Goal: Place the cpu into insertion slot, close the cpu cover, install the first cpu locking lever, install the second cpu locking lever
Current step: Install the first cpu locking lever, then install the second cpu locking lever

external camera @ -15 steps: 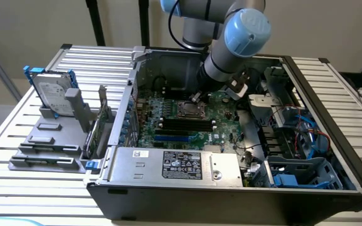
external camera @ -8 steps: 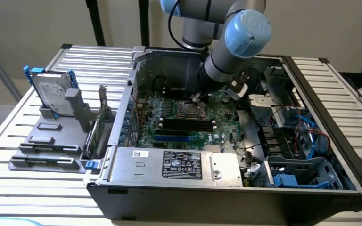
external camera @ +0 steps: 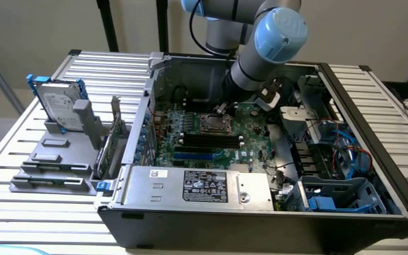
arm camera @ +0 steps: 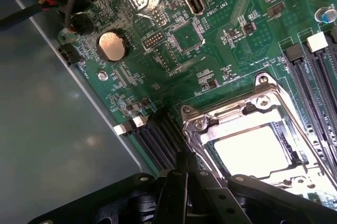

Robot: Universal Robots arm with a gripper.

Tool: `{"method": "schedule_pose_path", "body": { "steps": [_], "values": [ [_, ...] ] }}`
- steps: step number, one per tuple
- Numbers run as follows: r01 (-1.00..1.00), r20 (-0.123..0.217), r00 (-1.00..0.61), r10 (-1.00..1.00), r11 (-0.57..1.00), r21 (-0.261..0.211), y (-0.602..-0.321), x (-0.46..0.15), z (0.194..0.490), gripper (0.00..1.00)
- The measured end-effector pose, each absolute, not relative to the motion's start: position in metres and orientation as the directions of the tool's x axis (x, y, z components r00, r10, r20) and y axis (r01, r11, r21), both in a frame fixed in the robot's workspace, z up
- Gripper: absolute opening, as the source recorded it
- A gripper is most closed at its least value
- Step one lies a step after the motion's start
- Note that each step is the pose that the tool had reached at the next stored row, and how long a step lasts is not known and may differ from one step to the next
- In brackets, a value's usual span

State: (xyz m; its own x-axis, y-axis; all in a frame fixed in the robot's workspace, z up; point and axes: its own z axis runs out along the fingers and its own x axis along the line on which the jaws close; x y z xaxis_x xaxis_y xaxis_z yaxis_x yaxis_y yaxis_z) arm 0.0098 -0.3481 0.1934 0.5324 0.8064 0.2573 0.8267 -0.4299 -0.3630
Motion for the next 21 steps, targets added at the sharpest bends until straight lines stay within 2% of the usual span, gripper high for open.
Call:
{"method": "schedule_pose_path", "body": {
  "steps": [8,21],
  "values": [
    [0.827,0.258,0.532,0.806,-0.43,-0.363,-0.359,-0.004,0.201,0.11],
    [0.827,0.259,0.532,0.806,-0.429,-0.364,-0.359,-0.004,0.202,0.11]
  ]
}}
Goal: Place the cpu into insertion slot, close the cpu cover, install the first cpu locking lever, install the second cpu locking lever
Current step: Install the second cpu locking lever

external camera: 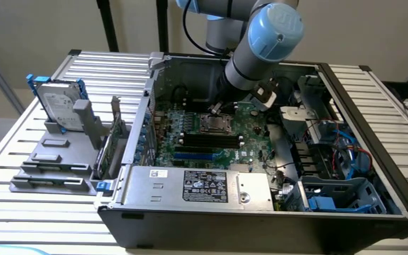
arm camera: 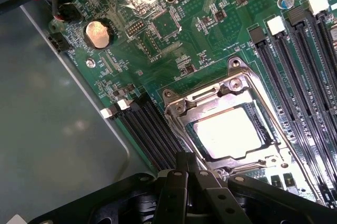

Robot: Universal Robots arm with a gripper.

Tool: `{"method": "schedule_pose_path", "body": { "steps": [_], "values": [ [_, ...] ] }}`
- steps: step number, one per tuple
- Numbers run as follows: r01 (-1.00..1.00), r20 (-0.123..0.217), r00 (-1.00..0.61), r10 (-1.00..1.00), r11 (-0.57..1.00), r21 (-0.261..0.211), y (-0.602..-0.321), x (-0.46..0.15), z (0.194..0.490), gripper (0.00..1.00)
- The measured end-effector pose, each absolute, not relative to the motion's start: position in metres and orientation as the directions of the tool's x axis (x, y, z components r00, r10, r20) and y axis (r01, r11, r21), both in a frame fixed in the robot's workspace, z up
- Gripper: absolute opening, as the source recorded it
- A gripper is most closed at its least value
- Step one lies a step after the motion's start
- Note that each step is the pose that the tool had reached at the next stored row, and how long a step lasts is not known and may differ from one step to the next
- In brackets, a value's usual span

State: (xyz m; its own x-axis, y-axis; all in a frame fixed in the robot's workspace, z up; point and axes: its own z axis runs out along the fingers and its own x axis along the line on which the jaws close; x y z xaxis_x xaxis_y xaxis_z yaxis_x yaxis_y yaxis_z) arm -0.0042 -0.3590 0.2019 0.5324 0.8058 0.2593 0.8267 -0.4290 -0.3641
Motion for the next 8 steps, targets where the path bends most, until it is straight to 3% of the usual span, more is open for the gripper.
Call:
{"method": "schedule_pose_path", "body": {
  "steps": [8],
  "values": [
    [0.824,0.259,0.537,0.803,-0.434,-0.364,-0.366,-0.0042,0.2083,0.11]
  ]
}}
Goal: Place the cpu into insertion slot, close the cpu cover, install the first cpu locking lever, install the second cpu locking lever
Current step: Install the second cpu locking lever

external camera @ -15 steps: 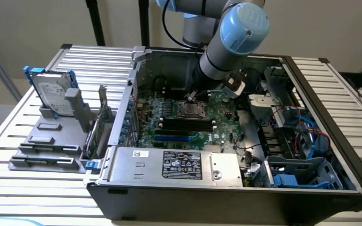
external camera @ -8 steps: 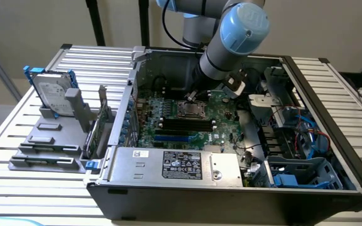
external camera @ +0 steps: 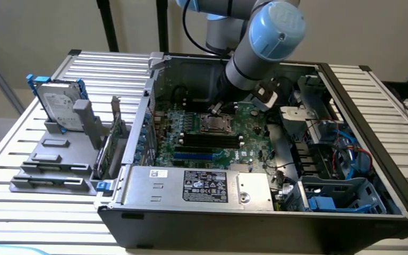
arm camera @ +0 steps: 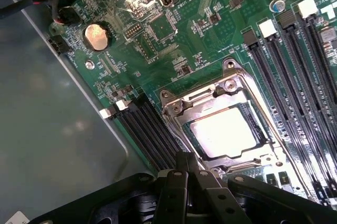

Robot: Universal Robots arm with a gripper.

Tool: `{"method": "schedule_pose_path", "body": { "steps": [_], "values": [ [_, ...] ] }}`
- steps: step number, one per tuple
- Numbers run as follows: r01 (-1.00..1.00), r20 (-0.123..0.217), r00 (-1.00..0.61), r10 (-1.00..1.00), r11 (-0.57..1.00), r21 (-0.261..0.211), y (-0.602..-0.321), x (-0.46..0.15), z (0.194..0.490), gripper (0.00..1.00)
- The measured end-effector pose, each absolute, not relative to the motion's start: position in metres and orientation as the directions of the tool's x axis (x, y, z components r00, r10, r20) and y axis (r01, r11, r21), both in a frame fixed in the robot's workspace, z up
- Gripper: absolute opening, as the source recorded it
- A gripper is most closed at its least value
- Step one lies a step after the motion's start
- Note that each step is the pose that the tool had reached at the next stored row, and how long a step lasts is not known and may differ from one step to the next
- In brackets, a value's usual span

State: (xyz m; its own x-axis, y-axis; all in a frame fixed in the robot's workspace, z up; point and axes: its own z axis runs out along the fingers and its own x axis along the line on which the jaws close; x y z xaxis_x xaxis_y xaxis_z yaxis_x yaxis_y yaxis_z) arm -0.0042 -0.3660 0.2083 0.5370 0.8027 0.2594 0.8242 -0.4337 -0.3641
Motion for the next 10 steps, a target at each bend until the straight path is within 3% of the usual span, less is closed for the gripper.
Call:
{"method": "schedule_pose_path", "body": {
  "steps": [10],
  "values": [
    [0.824,0.259,0.538,0.802,-0.435,-0.364,-0.394,-0.01,0.222,0.11]
  ]
}}
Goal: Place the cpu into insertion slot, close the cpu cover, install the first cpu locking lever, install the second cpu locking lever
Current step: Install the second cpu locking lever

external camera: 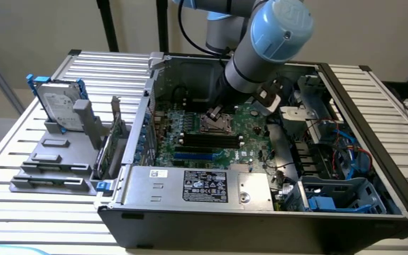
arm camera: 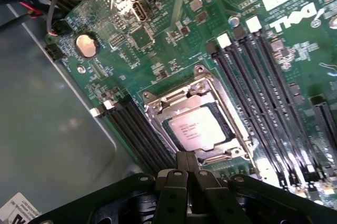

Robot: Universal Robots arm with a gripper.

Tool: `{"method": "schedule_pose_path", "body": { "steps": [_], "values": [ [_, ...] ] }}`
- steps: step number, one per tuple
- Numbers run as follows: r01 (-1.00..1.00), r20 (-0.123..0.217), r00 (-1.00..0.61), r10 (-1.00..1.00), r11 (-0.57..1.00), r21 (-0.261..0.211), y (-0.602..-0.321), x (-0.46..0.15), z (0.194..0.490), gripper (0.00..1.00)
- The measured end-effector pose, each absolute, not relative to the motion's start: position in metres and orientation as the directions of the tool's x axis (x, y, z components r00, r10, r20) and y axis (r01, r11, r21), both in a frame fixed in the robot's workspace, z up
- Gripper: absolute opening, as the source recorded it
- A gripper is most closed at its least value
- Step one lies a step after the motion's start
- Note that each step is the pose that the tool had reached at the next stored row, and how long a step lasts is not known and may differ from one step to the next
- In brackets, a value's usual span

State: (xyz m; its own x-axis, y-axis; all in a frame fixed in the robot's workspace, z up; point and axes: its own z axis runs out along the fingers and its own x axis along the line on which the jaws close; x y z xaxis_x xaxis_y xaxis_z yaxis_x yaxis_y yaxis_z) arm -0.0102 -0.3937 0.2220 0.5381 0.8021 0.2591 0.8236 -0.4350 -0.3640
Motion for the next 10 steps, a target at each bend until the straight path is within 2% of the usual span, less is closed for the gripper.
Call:
{"method": "schedule_pose_path", "body": {
  "steps": [10],
  "values": [
    [0.824,0.257,0.538,0.803,-0.436,-0.362,-0.415,-0.027,0.234,0.11]
  ]
}}
